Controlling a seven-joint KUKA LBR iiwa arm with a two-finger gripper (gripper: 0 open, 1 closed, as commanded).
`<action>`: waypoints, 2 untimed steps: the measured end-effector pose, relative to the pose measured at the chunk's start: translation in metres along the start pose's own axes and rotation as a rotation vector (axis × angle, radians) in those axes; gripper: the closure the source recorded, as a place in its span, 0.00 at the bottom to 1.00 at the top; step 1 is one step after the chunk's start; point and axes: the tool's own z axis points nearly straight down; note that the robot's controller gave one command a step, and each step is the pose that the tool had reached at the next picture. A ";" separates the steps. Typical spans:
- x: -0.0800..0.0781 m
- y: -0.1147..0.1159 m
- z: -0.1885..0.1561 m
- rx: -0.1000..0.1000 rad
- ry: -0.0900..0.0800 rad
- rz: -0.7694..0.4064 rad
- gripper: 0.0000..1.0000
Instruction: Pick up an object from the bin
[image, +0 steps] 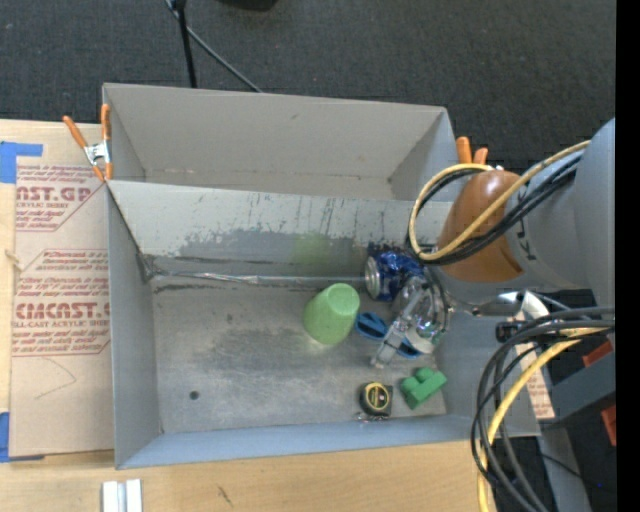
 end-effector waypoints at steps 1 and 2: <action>0.000 0.000 -0.001 0.000 -0.001 0.000 1.00; -0.002 0.002 -0.082 -0.008 -0.010 -0.002 1.00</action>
Offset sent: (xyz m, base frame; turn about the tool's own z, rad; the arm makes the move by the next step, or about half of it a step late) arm 0.0000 0.0000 0.0000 0.0000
